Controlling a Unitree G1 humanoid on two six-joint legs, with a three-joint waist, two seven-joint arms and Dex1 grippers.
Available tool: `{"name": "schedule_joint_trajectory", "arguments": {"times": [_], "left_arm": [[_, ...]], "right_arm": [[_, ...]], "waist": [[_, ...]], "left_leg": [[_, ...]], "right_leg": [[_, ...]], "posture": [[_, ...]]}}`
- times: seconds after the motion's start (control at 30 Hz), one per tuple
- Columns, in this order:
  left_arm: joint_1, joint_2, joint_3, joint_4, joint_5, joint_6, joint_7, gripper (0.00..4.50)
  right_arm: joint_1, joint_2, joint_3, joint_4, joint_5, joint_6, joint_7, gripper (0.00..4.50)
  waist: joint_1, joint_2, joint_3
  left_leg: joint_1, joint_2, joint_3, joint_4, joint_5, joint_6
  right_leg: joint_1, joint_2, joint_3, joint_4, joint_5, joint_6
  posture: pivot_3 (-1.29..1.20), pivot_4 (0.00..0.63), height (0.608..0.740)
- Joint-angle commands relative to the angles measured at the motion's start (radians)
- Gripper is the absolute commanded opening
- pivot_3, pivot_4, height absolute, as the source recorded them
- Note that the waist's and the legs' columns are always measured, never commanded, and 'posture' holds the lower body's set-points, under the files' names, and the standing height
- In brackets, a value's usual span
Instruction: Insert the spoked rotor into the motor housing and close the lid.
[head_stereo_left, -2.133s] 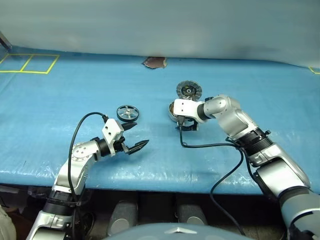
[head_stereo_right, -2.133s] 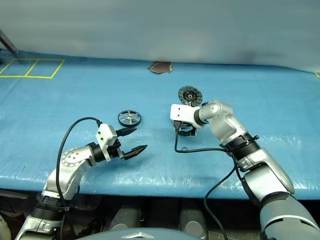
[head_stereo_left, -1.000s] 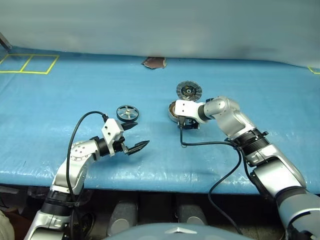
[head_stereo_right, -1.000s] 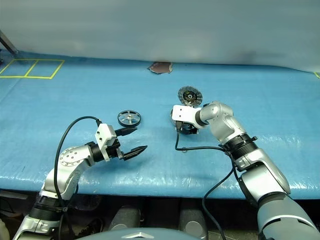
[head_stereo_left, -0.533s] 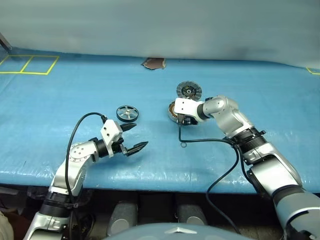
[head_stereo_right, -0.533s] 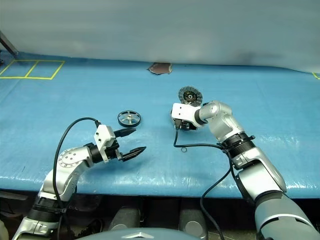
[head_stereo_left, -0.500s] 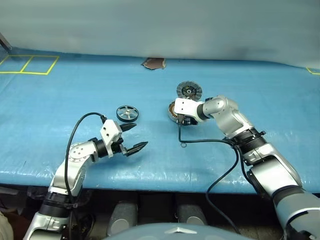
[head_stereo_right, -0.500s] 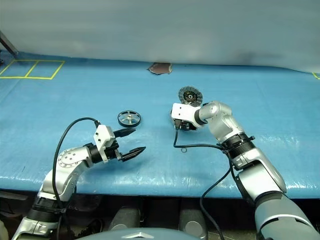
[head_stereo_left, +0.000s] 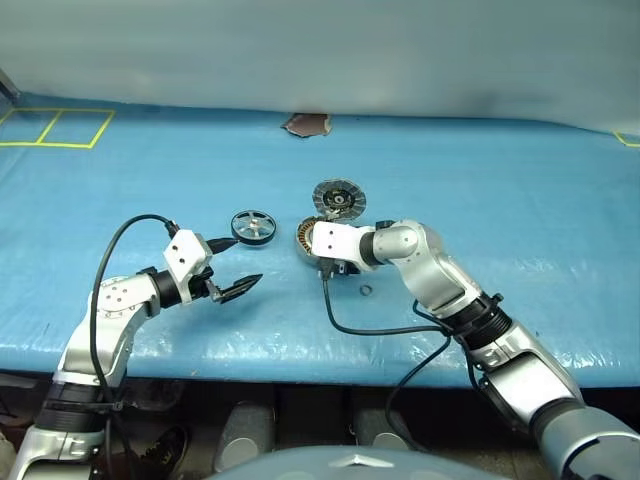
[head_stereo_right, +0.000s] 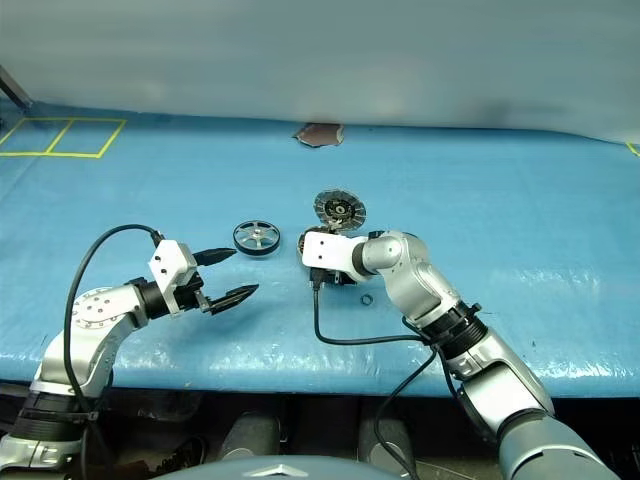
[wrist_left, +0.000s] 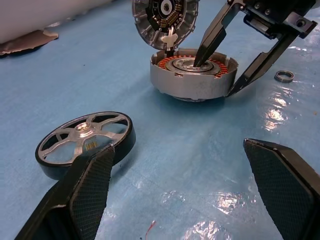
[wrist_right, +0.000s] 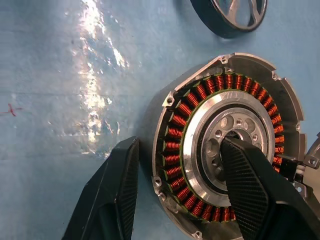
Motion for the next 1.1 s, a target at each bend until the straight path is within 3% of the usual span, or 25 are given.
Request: {"name": "schedule_joint_trajectory", "arguments": {"times": [0.03, 0.4, 0.63, 0.93, 1.1], "left_arm": [[-0.002, 0.013, 0.022, -0.045, -0.015, -0.003, -0.004, 4.50], [-0.009, -0.016, -0.008, -0.049, -0.014, -0.006, 0.008, 4.50], [-0.013, -0.019, -0.010, -0.048, -0.015, -0.006, 0.011, 4.50], [-0.016, -0.061, -0.038, -0.048, -0.022, -0.007, 0.020, 4.50], [-0.026, -0.086, -0.062, -0.049, -0.041, 0.016, 0.004, 4.50]], "right_arm": [[0.013, 0.005, 0.006, -0.131, -0.007, 0.028, -0.002, 2.16], [0.048, 0.016, 0.037, -0.109, -0.010, 0.076, -0.028, 2.16], [0.069, 0.022, 0.019, -0.164, 0.002, 0.071, -0.055, 4.41], [0.191, 0.117, -0.204, -0.487, 0.161, 0.188, -0.160, 4.41], [0.422, 0.130, -0.344, -0.615, 0.196, 0.277, -0.285, 4.41]], "waist": [[0.002, 0.000, 0.000], [0.002, 0.000, 0.000], [0.004, 0.000, 0.000], [0.006, 0.000, 0.000], [0.020, -0.002, -0.001]], "left_leg": [[0.000, 0.000, 0.000, 0.000, 0.000, 0.000], [0.001, 0.000, 0.000, 0.000, 0.000, 0.000], [0.001, 0.000, 0.000, 0.000, 0.000, 0.000], [0.000, 0.000, -0.001, 0.000, 0.000, 0.000], [0.000, 0.000, -0.002, 0.001, 0.000, -0.001]], "right_leg": [[0.000, 0.000, 0.000, 0.000, 0.000, 0.000], [0.000, 0.000, 0.000, 0.000, 0.000, 0.000], [0.001, 0.000, 0.000, 0.000, 0.000, 0.000], [0.001, 0.000, 0.000, 0.000, 0.000, 0.000], [0.002, -0.001, -0.001, -0.001, 0.000, 0.000]], "posture": [[0.00, 0.150, 0.740], [0.00, 0.150, 0.740], [0.00, 0.150, 0.740], [0.00, 0.150, 0.740], [0.00, 0.150, 0.740]]}}
